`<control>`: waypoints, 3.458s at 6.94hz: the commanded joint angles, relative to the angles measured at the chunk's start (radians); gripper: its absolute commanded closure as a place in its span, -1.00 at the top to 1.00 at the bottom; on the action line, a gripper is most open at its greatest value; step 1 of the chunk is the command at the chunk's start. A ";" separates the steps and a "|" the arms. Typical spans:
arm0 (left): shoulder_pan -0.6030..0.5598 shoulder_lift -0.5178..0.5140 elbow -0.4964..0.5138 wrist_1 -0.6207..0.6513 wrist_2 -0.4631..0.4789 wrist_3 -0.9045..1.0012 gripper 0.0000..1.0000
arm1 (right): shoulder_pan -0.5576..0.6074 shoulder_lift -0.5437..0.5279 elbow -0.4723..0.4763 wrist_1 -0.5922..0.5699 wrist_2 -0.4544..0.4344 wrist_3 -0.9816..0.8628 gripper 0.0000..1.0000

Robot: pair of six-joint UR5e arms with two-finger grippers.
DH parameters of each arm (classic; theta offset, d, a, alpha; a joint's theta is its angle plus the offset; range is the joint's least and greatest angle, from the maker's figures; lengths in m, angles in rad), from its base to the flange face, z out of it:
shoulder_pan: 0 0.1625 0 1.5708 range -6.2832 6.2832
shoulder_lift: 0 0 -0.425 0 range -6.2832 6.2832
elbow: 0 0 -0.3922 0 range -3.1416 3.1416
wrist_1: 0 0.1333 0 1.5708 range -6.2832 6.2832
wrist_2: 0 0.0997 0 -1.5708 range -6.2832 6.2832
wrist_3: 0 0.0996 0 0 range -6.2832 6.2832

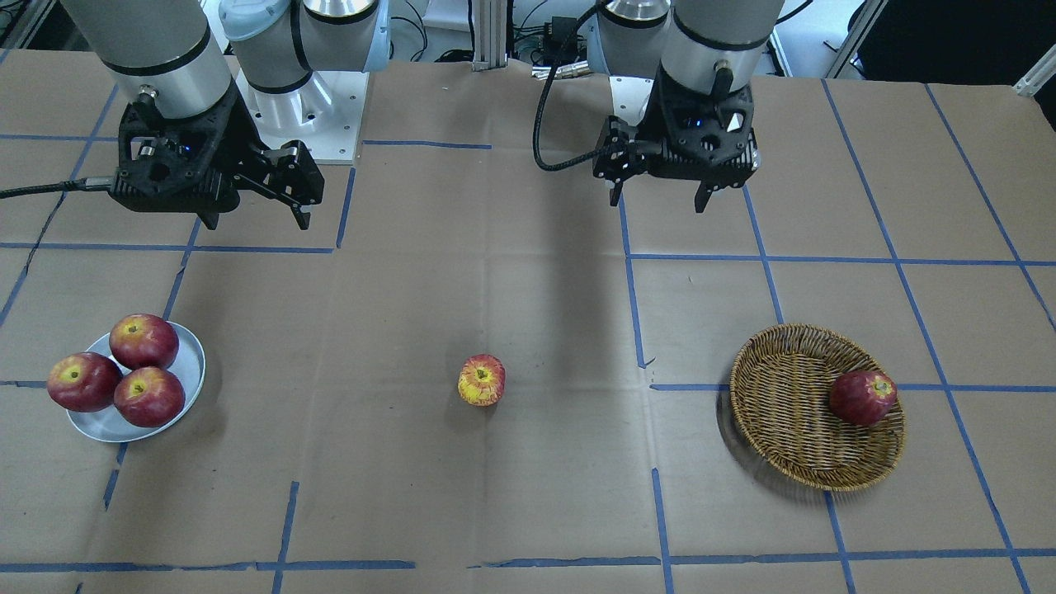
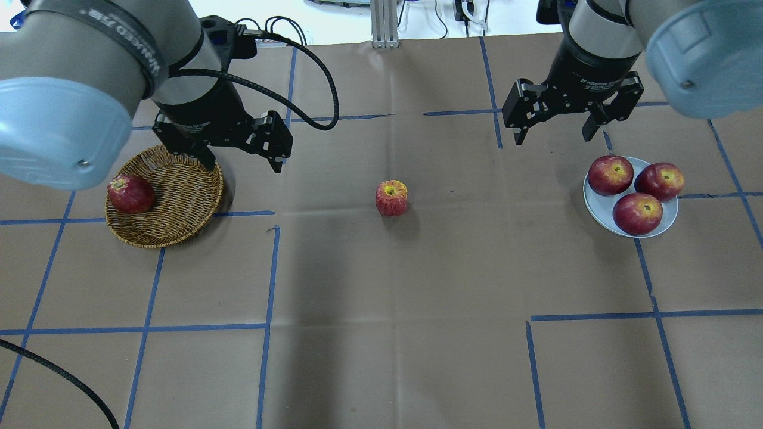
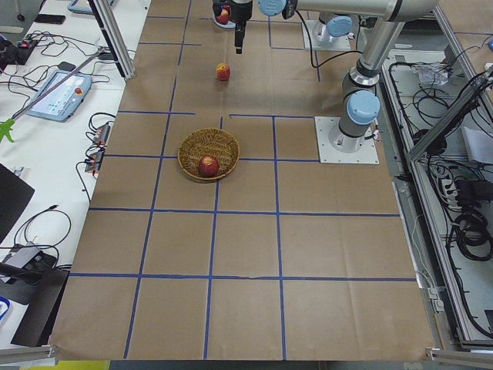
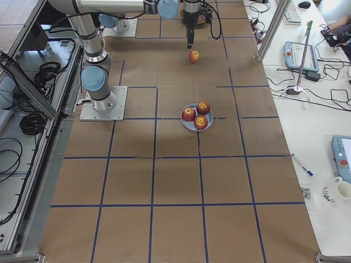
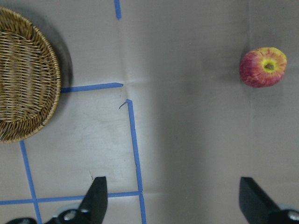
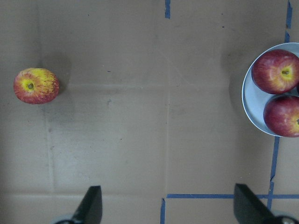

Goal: Transfer apple from basket to plate
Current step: 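Raise the left gripper back over the basket while the right gripper moves toward the apple, then lower the right gripper onto the apple at table center and close it, then carry the apple with the right gripper over the white plate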

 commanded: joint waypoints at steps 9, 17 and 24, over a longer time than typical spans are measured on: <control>0.011 0.043 -0.025 -0.003 -0.017 0.053 0.98 | 0.349 0.452 -0.036 -0.463 -0.014 0.406 1.00; 0.088 0.026 -0.046 -0.002 -0.019 0.067 0.98 | 0.346 0.571 -0.007 -0.540 -0.012 0.405 -0.01; 0.079 0.026 -0.065 0.001 -0.021 0.067 0.98 | -0.029 0.185 0.091 -0.313 -0.017 -0.069 -0.06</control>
